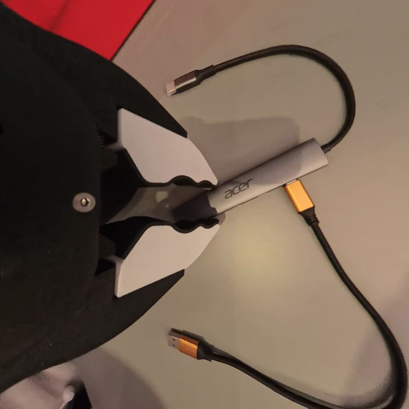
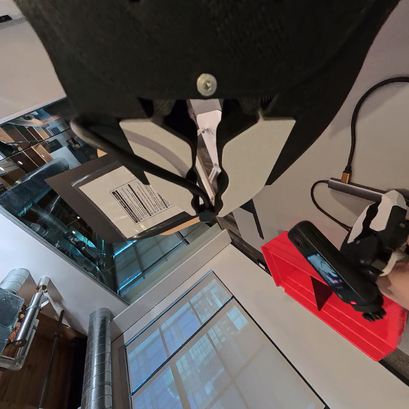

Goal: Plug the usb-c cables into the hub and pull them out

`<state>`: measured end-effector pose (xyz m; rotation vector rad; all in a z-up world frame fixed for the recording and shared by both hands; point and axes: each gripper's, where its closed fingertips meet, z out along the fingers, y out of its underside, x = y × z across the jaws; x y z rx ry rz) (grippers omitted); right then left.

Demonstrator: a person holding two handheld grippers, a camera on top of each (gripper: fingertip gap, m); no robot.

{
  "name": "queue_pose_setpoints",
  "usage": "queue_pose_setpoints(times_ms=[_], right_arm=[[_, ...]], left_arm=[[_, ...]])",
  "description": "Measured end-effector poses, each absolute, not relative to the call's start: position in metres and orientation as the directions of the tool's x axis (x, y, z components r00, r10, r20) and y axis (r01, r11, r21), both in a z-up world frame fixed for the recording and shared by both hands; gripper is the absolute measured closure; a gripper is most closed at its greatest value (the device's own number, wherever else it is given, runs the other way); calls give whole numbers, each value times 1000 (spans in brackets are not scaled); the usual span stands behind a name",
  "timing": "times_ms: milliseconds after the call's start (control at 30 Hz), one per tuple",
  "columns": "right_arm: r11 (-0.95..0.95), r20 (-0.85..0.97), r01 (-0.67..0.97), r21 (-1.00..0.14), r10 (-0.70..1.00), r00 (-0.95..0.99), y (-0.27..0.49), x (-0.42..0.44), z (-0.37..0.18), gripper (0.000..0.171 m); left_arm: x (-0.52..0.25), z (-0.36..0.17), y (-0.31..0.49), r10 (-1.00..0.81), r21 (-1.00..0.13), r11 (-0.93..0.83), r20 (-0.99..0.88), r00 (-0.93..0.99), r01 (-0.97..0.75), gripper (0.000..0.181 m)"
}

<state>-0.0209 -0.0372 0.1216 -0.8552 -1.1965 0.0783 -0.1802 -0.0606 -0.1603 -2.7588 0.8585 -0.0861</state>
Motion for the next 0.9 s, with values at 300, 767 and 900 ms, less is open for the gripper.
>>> queue_pose_setpoints(times_ms=[300, 767, 900], right_arm=[[686, 757, 344, -641, 493, 429, -36, -9, 124, 158], [661, 724, 323, -677, 520, 454, -30, 6, 123, 158], [638, 713, 336, -693, 540, 446, -27, 8, 117, 158]], left_arm=[[-180, -161, -60, -546, -63, -836, 3, 838, -545, 156], [-179, -161, -58, -564, -113, -824, 70, 823, -555, 157], [-177, -158, -58, -508, -148, -861, 230, 830, -486, 158]])
